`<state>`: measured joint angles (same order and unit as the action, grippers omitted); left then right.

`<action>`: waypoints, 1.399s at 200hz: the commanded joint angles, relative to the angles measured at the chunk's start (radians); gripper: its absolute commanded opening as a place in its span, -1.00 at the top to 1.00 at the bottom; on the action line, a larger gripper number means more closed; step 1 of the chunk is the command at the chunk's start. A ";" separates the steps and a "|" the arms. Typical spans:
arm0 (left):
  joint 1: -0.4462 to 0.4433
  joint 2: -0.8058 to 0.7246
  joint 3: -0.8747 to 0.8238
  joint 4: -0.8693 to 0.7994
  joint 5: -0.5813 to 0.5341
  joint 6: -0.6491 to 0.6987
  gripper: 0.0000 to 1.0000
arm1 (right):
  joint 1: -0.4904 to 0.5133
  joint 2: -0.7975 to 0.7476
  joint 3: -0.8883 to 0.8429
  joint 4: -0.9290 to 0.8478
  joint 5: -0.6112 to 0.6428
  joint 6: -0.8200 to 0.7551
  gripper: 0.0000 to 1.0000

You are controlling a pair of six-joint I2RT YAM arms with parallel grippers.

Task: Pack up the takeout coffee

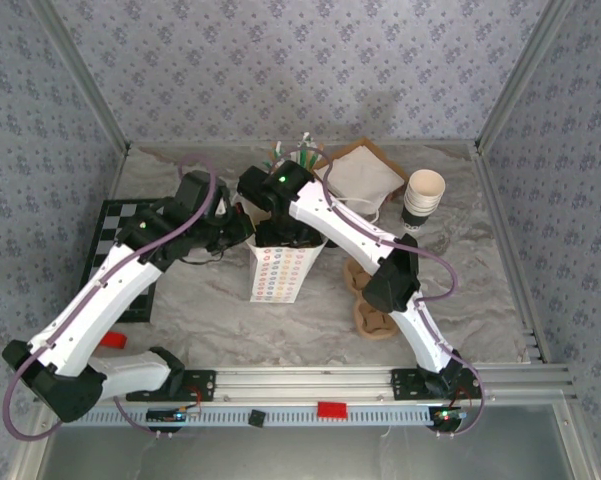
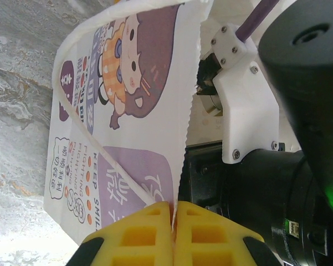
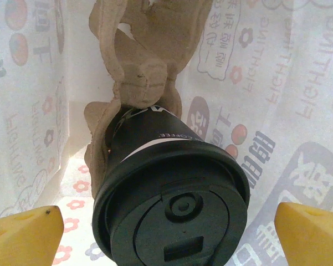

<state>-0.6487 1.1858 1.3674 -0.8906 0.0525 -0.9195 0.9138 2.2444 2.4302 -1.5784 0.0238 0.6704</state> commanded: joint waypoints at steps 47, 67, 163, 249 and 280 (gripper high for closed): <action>-0.010 0.049 -0.002 -0.088 -0.009 0.023 1.00 | 0.007 -0.026 0.066 0.001 -0.037 0.015 -0.99; -0.011 0.049 0.002 -0.082 -0.008 0.027 1.00 | 0.007 -0.021 0.059 0.005 -0.041 0.015 -0.99; -0.010 0.044 -0.020 -0.048 0.001 0.015 1.00 | 0.008 -0.021 0.033 0.011 -0.036 0.022 -0.72; -0.015 0.058 -0.032 -0.041 0.010 0.013 1.00 | 0.003 -0.032 0.036 0.003 -0.038 0.045 -0.83; -0.017 0.061 -0.031 -0.054 -0.006 0.016 1.00 | -0.001 -0.042 0.038 0.001 -0.030 0.054 -0.93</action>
<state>-0.6510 1.2083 1.3697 -0.8780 0.0517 -0.9066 0.9043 2.2463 2.4310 -1.5986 0.0315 0.7067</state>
